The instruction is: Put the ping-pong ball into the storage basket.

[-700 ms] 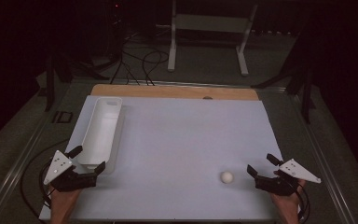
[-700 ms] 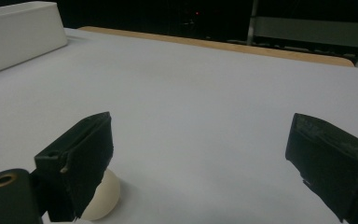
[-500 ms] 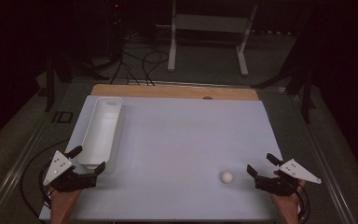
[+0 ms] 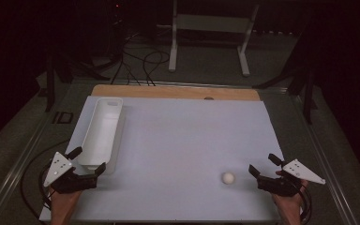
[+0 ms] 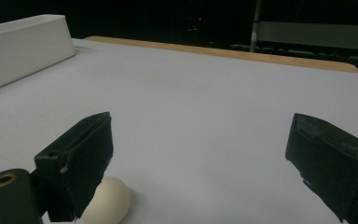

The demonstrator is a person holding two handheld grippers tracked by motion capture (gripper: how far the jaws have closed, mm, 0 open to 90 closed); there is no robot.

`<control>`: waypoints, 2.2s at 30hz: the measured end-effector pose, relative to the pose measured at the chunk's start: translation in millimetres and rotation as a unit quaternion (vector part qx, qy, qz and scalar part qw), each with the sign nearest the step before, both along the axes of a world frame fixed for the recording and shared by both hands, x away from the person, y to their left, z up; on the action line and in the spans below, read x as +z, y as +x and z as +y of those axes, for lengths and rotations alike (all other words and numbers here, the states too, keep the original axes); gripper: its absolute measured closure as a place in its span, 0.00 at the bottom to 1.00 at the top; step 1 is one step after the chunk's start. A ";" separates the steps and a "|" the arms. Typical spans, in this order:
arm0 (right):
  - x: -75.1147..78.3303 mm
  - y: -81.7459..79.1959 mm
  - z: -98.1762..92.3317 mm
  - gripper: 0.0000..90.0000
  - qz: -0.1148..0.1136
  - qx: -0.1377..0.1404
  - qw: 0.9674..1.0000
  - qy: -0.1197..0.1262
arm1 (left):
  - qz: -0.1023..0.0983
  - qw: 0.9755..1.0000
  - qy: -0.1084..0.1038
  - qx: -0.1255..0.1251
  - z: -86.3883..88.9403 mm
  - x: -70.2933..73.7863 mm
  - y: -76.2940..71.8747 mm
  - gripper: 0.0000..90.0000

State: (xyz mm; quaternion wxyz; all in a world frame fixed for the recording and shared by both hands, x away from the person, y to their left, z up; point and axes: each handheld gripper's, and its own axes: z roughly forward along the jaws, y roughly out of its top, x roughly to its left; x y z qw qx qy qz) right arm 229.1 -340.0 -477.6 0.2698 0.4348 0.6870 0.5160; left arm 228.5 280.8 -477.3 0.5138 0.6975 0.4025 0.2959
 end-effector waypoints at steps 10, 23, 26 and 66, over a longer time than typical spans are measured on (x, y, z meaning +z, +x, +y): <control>4.3 0.9 4.2 0.08 0.020 0.016 1.000 -0.013 | 0.001 1.000 -0.004 -0.001 -0.2 -0.6 -0.8 0.00; 13.2 4.2 7.6 0.08 0.035 0.031 0.999 -0.028 | 0.004 1.000 -0.006 -0.001 -0.5 -2.3 -1.3 0.00; 16.8 5.8 8.8 0.08 0.037 0.032 0.998 -0.033 | 0.003 1.000 -0.007 0.000 0.0 -2.4 -1.6 0.00; 32.0 15.0 24.0 0.08 0.080 0.051 0.992 -0.086 | -0.001 1.000 -0.016 0.003 1.4 -2.6 -4.9 0.00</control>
